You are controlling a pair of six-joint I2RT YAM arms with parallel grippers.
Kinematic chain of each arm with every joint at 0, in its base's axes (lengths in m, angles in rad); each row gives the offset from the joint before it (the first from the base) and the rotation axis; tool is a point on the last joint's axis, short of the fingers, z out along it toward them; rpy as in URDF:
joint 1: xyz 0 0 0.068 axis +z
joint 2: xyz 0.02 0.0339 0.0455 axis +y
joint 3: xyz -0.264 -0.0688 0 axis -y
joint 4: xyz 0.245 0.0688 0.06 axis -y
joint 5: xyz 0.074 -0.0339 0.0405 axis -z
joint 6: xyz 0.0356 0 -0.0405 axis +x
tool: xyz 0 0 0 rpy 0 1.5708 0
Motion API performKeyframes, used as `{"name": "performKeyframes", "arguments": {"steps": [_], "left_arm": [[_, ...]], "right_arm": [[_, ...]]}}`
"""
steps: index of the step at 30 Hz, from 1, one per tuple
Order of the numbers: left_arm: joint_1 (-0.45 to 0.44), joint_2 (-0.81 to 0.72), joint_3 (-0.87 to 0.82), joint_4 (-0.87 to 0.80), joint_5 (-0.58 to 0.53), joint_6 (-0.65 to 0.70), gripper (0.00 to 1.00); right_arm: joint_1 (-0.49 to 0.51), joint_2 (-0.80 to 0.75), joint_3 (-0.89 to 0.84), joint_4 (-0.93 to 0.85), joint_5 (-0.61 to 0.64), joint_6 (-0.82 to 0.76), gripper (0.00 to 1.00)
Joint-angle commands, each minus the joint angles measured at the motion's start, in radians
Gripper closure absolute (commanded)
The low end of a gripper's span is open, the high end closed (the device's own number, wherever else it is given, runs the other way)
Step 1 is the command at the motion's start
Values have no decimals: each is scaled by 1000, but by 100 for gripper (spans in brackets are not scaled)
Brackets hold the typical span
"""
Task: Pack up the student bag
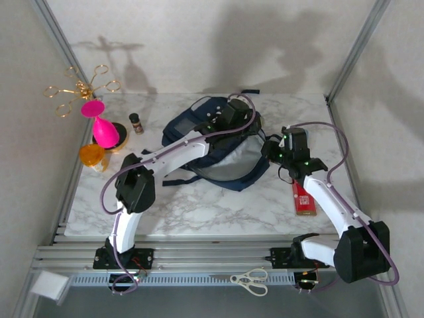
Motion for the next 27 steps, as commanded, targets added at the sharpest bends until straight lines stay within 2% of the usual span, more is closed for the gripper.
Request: {"name": "performKeyframes", "arguments": {"steps": [1, 3, 5, 10, 13, 15, 18, 21, 22, 27], "left_arm": [[19, -77, 40, 44, 111, -25, 71], [43, -192, -81, 77, 144, -6, 58], [76, -350, -251, 125, 127, 11, 46], [205, -662, -632, 146, 48, 11, 38], [282, -773, -808, 127, 12, 2, 37], [323, -828, -919, 129, -19, -12, 37], [386, -893, -1054, 169, -6, -53, 37], [420, -929, -1131, 191, -17, -68, 37], [424, -930, -1148, 191, -18, -71, 37], [424, -927, -1238, 249, 2, -139, 37]], "right_arm": [[8, -46, 77, -116, 41, 14, 64], [30, -62, 95, -138, 50, 14, 64], [93, -54, 113, -171, 83, 32, 63], [371, 44, 90, -149, 123, 177, 62], [552, 135, 63, -57, 151, 272, 60], [616, 211, 53, 12, 131, 313, 59], [634, 313, 31, 108, 76, 335, 59], [624, 364, 30, 122, 122, 298, 58], [610, 379, 35, 109, 149, 277, 58], [452, 390, 10, 129, 124, 161, 59]]}}
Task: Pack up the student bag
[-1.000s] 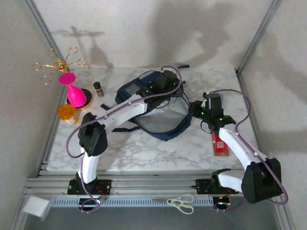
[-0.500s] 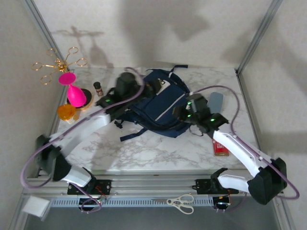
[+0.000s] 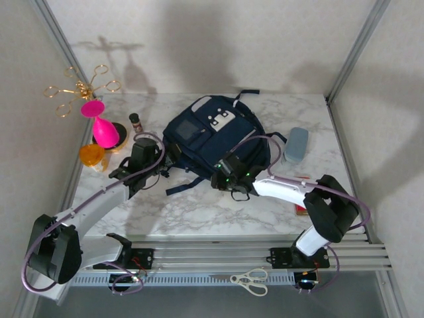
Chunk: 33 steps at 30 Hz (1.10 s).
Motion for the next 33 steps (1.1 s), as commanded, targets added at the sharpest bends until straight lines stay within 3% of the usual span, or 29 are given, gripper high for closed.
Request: {"name": "performKeyframes", "arguments": {"steps": [1, 3, 6, 10, 13, 18, 26, 33], "left_arm": [[2, -38, -65, 115, 21, -77, 37], [2, -53, -100, 149, 37, -114, 36], [3, -74, -125, 161, 39, -121, 35], [23, -107, -129, 115, 8, -91, 34], [47, -135, -145, 96, 0, -74, 33], [107, -167, -183, 92, 23, -74, 32], [143, -194, -214, 89, 41, -62, 30], [165, -214, -229, 107, 59, -75, 30]], "right_arm": [[-74, -14, -3, 13, 72, -114, 58], [-72, -15, 31, -46, 161, -162, 57], [-66, -14, 68, -102, 162, -186, 57], [77, -6, 133, -148, 171, -101, 55], [186, 74, 226, -196, 222, 12, 54], [259, 303, 459, -229, 299, 74, 53], [237, 531, 607, -200, 357, 143, 48], [168, 535, 598, -244, 480, 138, 47]]}}
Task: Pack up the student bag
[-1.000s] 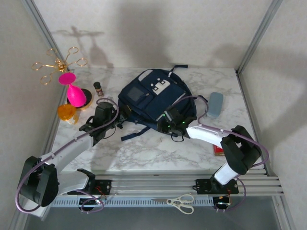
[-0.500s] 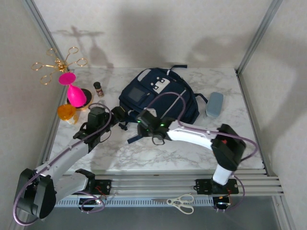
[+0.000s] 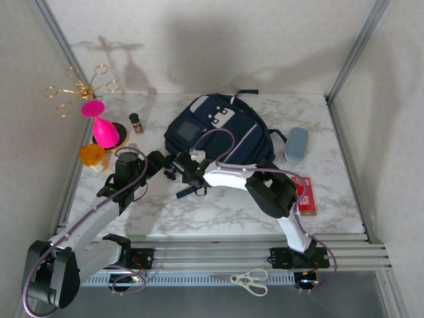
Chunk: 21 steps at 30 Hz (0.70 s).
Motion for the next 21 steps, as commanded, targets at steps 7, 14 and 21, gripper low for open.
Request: {"name": "performKeyframes", "arguments": {"steps": [7, 14, 21], "left_arm": [[12, -34, -31, 42, 13, 2, 29], [21, -36, -30, 40, 23, 3, 27], [21, -41, -35, 37, 28, 3, 25]], "right_arm": [[-58, -115, -91, 52, 56, -15, 49], [-12, -8, 39, -24, 109, 34, 54], [-11, 18, 51, -52, 206, 33, 60]]}}
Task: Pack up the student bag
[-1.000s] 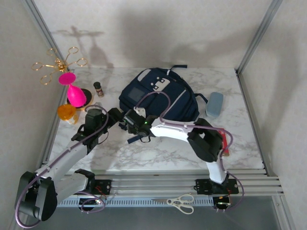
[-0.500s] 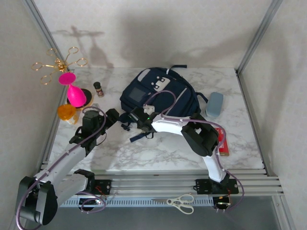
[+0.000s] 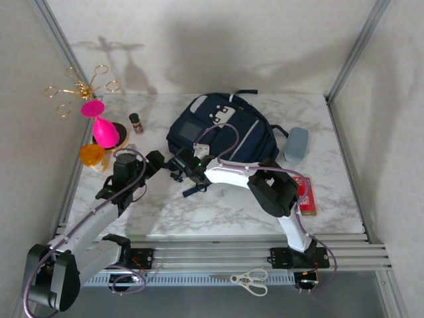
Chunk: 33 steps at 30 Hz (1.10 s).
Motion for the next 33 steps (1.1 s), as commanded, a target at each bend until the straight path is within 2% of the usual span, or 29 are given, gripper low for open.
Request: {"name": "performKeyframes", "arguments": {"steps": [1, 5, 11, 18, 26, 29, 33], "left_arm": [[7, -22, -17, 21, 12, 0, 25], [7, -21, -21, 26, 14, -4, 24], [7, -17, -29, 41, 25, -18, 24], [7, -14, -43, 61, 34, -29, 23], [7, -16, -47, 75, 46, -41, 22], [7, -13, -44, 74, 49, -43, 22], [4, -6, -56, 115, 72, -90, 22]], "right_arm": [[-3, 28, 27, -29, 94, 11, 61], [-3, 26, 15, -20, 114, -4, 66], [8, 0, -35, 22, 75, -36, 74], [4, 1, -60, 26, 87, -30, 75], [11, -5, -43, 6, 126, -60, 89], [13, -42, -77, 27, 98, -72, 95], [11, -118, -162, 126, 5, -121, 97]]}}
